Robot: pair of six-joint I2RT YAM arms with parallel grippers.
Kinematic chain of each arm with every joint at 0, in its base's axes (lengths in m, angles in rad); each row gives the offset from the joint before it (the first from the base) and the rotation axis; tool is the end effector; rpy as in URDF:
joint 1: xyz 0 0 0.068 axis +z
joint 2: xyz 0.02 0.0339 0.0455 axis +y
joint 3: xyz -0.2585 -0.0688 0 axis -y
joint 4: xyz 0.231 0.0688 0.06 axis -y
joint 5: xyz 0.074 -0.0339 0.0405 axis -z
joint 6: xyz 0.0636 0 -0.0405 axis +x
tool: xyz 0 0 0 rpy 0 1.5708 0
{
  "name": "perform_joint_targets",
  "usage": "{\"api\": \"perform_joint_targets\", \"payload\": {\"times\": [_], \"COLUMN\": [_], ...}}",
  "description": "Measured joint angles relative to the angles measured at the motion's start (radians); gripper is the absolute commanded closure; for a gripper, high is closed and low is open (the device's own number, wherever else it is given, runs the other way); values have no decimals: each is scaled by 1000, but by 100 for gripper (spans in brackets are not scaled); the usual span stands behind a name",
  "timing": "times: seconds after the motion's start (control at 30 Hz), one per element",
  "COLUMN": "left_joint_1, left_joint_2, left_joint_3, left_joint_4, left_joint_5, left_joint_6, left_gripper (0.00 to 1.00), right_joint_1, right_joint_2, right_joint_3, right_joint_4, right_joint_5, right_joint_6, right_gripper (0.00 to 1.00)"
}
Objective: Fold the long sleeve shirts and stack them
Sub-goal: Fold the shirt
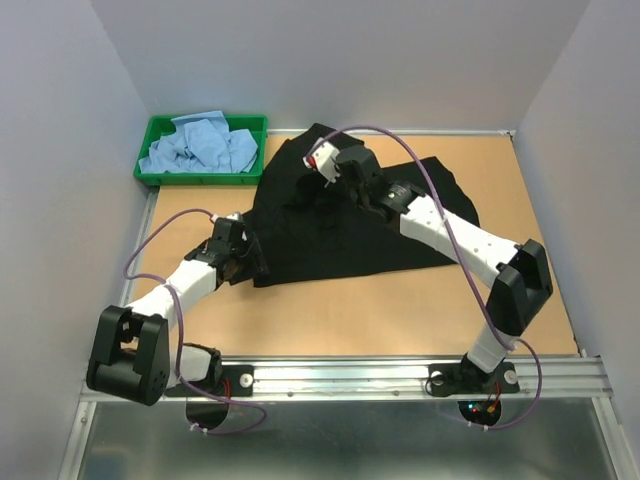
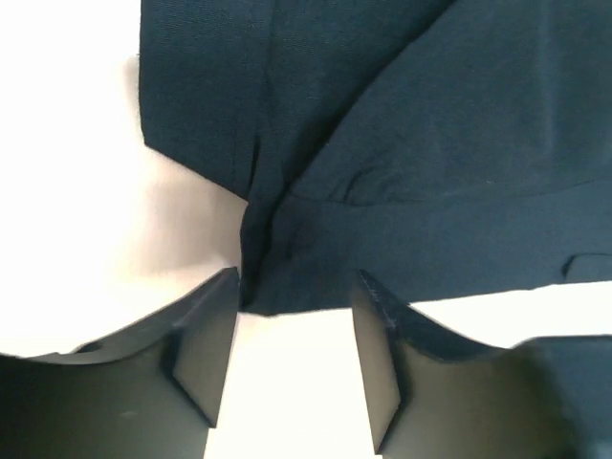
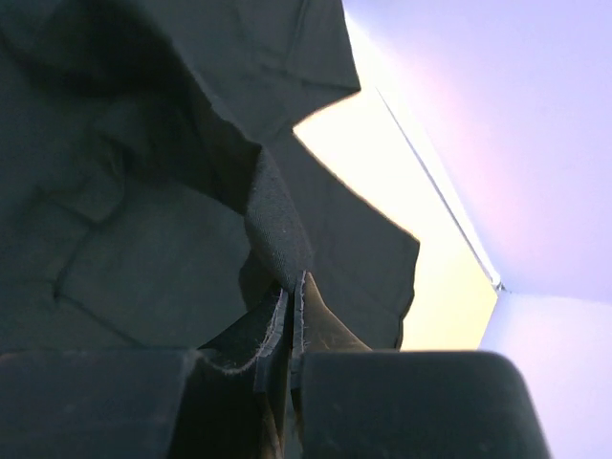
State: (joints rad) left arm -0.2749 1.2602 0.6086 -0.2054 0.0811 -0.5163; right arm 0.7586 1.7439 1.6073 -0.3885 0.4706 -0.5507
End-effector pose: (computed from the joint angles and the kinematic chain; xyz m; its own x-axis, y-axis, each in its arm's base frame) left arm 0.2402 -0.0731 0.1634 -0.7914 -0.2880 -0.5391 -0.0795 0.9230 -0.3765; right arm 0.3208 0.2643 0.3306 -0.1382 -0.7736 -0.6184 -0.4702 0.6008 -0.6465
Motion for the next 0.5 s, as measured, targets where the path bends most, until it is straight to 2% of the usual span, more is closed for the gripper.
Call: {"api": "perform_joint_targets", "payload": {"times": [0.03, 0.23, 0.37, 0.5], "left_joint_1": [0, 1, 1, -2], "left_joint_2": [-16, -79, -112, -151], "left_joint_3": [0, 18, 57, 69], "left_joint_4": [-7, -49, -50, 24], "left_joint_5": [-2, -14, -1, 56], "left_joint_6": [-4, -11, -8, -10], "left_gripper": [27, 25, 25, 27], "right_joint_1": [-2, -31, -58, -65], "right_joint_2": [-25, -139, -136, -84], "right_joint_3": [-48, -257, -255, -171], "right_joint_4": [10, 88, 153, 194], "right_joint_5": [5, 20, 18, -6], "right_joint_6": [-9, -67, -127, -183], "right_gripper": [99, 99, 99, 99]}}
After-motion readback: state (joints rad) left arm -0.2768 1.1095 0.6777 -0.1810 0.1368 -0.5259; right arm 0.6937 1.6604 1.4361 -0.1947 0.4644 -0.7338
